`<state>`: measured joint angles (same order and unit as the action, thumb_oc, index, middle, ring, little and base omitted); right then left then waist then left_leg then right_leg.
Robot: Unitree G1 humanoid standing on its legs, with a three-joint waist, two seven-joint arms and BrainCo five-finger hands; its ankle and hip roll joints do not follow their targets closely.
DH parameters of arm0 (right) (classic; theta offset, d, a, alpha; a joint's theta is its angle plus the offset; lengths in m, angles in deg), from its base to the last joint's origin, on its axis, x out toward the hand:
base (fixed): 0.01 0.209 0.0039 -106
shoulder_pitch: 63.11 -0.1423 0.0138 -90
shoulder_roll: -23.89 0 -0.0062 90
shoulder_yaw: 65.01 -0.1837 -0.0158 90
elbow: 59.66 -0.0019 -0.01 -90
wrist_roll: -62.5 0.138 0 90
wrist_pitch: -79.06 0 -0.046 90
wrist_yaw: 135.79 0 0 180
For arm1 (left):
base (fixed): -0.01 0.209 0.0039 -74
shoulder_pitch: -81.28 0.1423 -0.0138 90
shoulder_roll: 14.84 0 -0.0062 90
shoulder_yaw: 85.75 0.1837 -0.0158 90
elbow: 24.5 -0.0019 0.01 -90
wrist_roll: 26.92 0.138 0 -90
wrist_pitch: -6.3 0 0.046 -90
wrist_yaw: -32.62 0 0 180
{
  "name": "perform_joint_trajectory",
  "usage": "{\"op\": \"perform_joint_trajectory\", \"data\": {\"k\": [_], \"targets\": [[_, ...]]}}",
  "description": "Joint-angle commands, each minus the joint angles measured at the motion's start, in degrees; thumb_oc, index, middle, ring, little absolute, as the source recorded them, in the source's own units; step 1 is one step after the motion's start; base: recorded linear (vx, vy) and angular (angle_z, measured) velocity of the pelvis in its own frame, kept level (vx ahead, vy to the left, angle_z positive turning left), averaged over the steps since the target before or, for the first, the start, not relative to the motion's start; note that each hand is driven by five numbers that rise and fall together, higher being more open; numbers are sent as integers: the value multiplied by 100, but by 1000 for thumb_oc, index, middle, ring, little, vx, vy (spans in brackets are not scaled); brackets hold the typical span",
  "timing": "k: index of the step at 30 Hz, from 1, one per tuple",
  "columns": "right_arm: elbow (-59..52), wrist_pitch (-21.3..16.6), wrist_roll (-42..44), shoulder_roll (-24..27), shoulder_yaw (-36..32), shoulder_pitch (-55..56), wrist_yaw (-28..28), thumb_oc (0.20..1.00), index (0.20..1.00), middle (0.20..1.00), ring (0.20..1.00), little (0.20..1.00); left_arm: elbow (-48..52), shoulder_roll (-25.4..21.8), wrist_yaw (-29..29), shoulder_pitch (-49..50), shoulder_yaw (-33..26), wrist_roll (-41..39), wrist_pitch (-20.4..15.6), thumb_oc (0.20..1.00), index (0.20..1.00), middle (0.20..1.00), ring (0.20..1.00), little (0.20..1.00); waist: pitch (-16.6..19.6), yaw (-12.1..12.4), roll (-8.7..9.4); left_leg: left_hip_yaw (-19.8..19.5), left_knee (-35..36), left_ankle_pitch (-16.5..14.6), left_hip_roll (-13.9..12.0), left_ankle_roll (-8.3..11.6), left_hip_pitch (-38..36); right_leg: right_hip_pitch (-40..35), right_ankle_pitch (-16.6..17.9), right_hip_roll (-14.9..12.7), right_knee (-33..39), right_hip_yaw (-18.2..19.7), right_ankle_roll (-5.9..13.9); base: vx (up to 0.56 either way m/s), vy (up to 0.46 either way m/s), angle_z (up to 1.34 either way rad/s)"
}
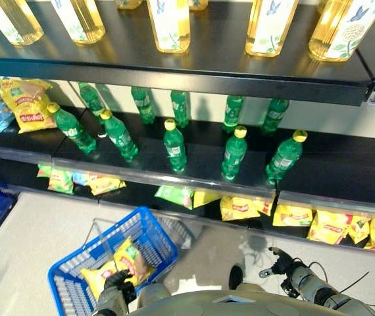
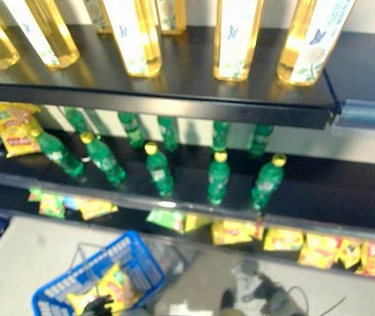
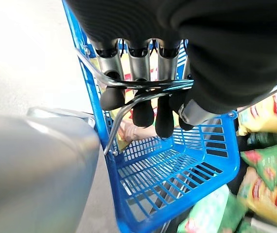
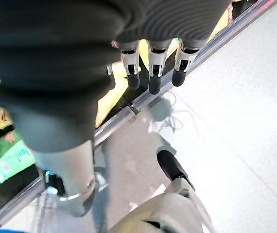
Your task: Pick up the snacks into the basket
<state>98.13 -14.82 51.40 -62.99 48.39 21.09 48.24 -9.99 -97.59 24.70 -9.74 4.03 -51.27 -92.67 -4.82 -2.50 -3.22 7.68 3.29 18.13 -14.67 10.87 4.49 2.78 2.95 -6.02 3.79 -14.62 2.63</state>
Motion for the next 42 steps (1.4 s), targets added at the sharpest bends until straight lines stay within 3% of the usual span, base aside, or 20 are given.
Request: {"op": "perform_joint_trajectory", "data": {"k": [1,6,10,15,16,18,20,24,34,39,42], "targets": [[-108,-207,13,-214,170,-322,66,1000,1000,1000,1000,1000,-212,-212,-32,-135,-50,204,-152,200,200,200,200,200,-45,-4,155,134,110,-1199,104,-334,-480,439,85,-435,-521,247,616,27,57,3],[-1179,-295,75,-21,299,-210,-139,1000,1000,1000,1000,1000,-171,-367,-33,-59,-177,339,-136,200,200,200,200,200,-59,-21,172,183,171,-1280,129,-325,-548,383,117,-497,-518,223,639,13,49,4],[-3379,-533,-36,637,452,-67,-479,1000,1000,1000,1000,1000,7,-616,-153,0,-497,399,-205,200,200,200,200,200,-130,-46,297,121,156,-1419,205,-364,-622,462,168,-510,-568,384,681,-3,30,-5],[-4658,-613,8,1180,197,196,-760,1000,1000,1000,1000,1000,43,-670,-188,23,-650,495,-188,200,200,200,200,200,-187,-59,383,165,-134,-1611,220,-396,-613,485,113,-564,-717,472,702,-4,24,-8],[-5458,-741,344,1481,-63,424,-917,1000,1000,1000,1000,1000,119,-721,-190,18,-727,553,-198,200,200,200,200,200,-230,-104,431,181,-325,-1705,214,-397,-570,502,87,-585,-803,517,700,-15,9,-4],[-5853,-794,525,1632,-238,578,-993,1000,1000,1000,1000,1000,125,-732,-186,13,-740,604,-191,200,200,200,200,200,-238,-119,443,191,-423,-1758,212,-397,-549,506,74,-595,-835,539,706,-19,18,-7],[-6932,-1041,941,1950,-830,1104,-1063,1000,1000,1000,1000,1000,97,-774,-178,22,-842,692,-197,200,200,200,200,200,-240,-223,462,246,-560,-1911,221,-404,-610,469,46,-611,-897,600,749,3,53,-7],[-7778,-1147,1487,2095,-1421,1663,-1275,1000,1000,1000,1000,1000,99,-811,-134,83,-958,725,-201,200,200,200,200,200,-155,-321,471,369,-610,-2022,274,-437,-709,511,78,-622,-930,745,795,7,44,-17],[-9196,-1363,2335,2102,-3049,2757,-1346,1000,1000,1000,1000,1000,25,-898,-28,194,-1302,845,-199,200,200,200,200,200,37,-633,528,658,-674,-2260,370,-499,-1070,528,132,-624,-1025,1061,916,12,41,-21],[-9389,-1559,2196,1431,-3758,2745,-621,1000,1000,1000,1000,1000,17,-782,-143,301,-1377,773,-259,200,200,200,200,200,56,-788,510,822,-735,-2406,416,-557,-1244,574,147,-602,-1126,1242,1006,12,34,-19],[-9323,-1576,2164,1173,-3807,2649,-332,1000,1000,1000,1000,1000,62,-758,-224,321,-1375,733,-280,200,200,200,200,200,63,-798,509,858,-763,-2418,436,-571,-1227,624,176,-609,-1135,1283,1008,-5,15,-16]]}}
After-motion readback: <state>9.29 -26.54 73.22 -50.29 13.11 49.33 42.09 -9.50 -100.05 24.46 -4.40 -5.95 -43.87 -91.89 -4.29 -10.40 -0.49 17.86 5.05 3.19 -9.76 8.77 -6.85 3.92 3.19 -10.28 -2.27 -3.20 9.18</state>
